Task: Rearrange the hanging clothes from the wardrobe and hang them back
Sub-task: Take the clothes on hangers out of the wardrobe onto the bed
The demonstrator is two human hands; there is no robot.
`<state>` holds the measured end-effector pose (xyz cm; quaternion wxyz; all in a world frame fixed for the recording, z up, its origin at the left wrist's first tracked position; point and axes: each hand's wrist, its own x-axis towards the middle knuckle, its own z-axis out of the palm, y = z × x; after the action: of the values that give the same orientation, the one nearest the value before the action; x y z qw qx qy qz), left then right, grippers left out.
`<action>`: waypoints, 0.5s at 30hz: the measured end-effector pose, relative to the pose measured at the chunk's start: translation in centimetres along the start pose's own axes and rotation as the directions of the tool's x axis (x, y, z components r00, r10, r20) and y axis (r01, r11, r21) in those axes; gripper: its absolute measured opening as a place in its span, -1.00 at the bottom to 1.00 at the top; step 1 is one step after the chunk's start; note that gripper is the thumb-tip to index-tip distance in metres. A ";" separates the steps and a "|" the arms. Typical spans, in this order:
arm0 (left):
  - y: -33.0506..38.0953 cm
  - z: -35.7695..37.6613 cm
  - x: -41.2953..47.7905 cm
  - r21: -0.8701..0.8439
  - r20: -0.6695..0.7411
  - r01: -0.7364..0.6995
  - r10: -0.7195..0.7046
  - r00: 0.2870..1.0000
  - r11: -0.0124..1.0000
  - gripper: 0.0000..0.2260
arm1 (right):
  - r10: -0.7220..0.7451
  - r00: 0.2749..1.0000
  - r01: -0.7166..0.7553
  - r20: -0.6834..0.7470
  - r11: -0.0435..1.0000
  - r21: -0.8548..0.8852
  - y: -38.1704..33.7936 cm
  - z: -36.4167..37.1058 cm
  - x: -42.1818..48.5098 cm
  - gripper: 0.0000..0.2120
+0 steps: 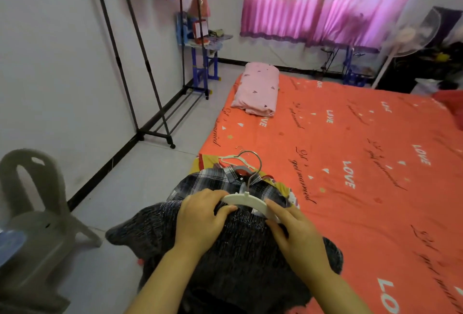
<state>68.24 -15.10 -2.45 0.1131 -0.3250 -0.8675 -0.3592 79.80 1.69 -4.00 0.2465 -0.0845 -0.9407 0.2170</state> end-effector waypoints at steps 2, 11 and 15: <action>-1.4 1.3 2.1 0.013 0.018 0.012 -0.012 1.000 1.000 -0.83 | 0.017 0.999 -0.017 0.033 1.000 0.000 1.1 1.4 2.0 -0.51; -7.8 9.4 12.8 0.051 0.106 0.130 -0.134 0.985 0.990 -0.79 | 0.112 0.983 -0.123 0.146 0.990 0.068 9.0 8.4 12.6 -0.57; -10.4 13.8 18.1 0.090 0.171 0.165 -0.179 0.969 0.982 -0.79 | 0.156 0.972 -0.167 0.174 0.985 0.051 13.3 11.9 17.1 -0.58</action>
<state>48.29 -2.29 -10.25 0.0156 -0.2749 -0.9119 -0.3042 59.75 13.73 -11.97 0.1498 -0.1337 -0.9407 0.2735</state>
